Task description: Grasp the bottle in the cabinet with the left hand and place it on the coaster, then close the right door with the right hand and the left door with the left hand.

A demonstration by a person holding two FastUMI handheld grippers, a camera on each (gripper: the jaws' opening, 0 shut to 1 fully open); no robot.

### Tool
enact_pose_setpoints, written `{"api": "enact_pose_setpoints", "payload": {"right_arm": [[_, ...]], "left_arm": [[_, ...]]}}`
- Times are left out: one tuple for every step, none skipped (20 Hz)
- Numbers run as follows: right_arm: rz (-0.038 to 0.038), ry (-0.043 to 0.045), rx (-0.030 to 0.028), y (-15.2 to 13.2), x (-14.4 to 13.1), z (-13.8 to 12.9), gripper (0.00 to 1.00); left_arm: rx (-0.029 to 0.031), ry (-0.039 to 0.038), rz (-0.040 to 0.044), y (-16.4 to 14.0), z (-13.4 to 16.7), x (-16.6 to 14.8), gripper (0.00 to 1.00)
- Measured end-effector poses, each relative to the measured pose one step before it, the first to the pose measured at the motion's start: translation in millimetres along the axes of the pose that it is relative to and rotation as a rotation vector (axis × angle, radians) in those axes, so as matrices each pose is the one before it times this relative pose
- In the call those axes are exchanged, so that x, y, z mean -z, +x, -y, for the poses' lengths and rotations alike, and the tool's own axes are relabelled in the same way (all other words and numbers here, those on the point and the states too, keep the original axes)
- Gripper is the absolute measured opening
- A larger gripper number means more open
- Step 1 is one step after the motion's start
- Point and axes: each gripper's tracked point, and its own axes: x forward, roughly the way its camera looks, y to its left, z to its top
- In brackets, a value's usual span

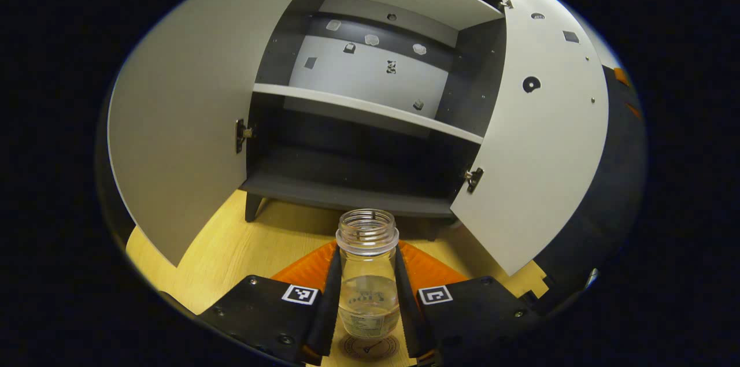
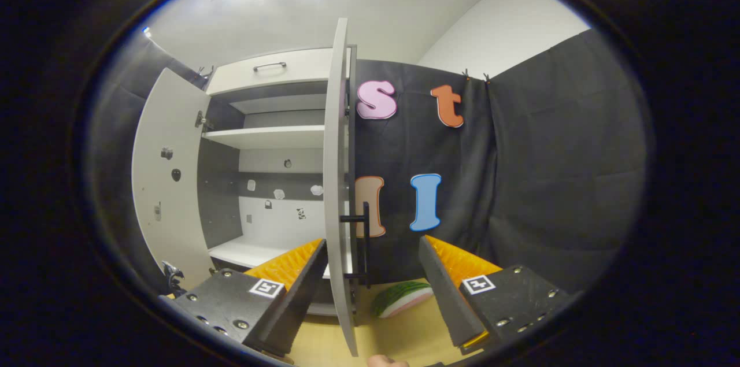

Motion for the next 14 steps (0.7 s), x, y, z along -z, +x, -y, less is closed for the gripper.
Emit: {"api": "enact_pose_setpoints", "payload": {"right_arm": [[-0.00014, -0.00307, 0.00336, -0.85, 1.22, 0.92, 0.96], [-0.00006, -0.00312, 0.0024, -0.33, 0.0, 1.01, 0.96], [0.00058, -0.00328, 0.00261, -0.82, 0.16, 1.33, 0.96], [0.00031, -0.00257, 0.00109, -0.26, -0.12, 0.83, 0.96], [-0.00036, -0.00226, 0.00016, 0.68, 0.0, -0.72, 0.96], [-0.00052, -0.00167, 0.00018, 0.18, 0.04, -0.02, 0.96], [-0.00092, -0.00136, 0.00016, -0.81, 0.23, 0.63, 0.96], [0.00087, -0.00015, -0.00054, 0.3, -0.72, 0.15, 0.96], [0.00101, -0.00043, 0.00095, 0.77, -0.24, 0.48, 0.96], [0.00043, -0.00143, 0.00099, -0.5, -0.38, 0.92, 0.96], [-0.00103, -0.00275, 0.00108, 0.79, 0.76, 1.01, 0.96], [-0.00192, -0.00376, 0.00057, 0.26, 0.23, 0.57, 0.96], [-0.00081, -0.00254, 0.00062, -0.32, 0.89, 0.84, 0.96], [-0.00202, -0.00111, 0.00074, 0.01, 0.16, 0.39, 0.96]], "left_arm": [[0.00015, 0.0063, -0.01731, -0.95, 0.46, 9.73, 0.49], [-0.00432, 0.00967, -0.01337, -0.89, 0.38, 9.46, 0.49], [-0.00304, 0.00991, -0.01401, -0.79, 0.07, 7.69, 0.49], [0.00065, 0.00658, -0.01171, -0.28, 1.53, 7.44, 0.49], [0.00287, 0.00491, -0.00592, 0.2, 2.08, 4.93, 0.49], [0.00132, 0.00724, -0.00611, 2.16, 0.6, 4.33, 0.49], [-0.00189, 0.00705, -0.01494, 2.7, 0.33, 4.53, 0.49], [-0.00508, 0.00688, -0.01084, 1.39, 0.11, 4.77, 0.49], [-0.00503, 0.00506, -0.00071, 1.1, 0.66, 2.99, 0.53], [-0.00065, 0.00339, 0.00715, -0.95, 1.25, 2.22, 0.5], [0.00109, 0.00425, -0.00203, -0.73, 1.38, 2.26, 0.5], [-0.00065, 0.0092, 0.02302, -0.89, 1.2, -1.64, 0.53], [-0.00032, 0.00927, 0.00166, -1.09, 0.78, 1.74, 0.51], [0.00202, 0.00471, -0.00036, -1.43, 1.79, 2.46, 0.51]]}}
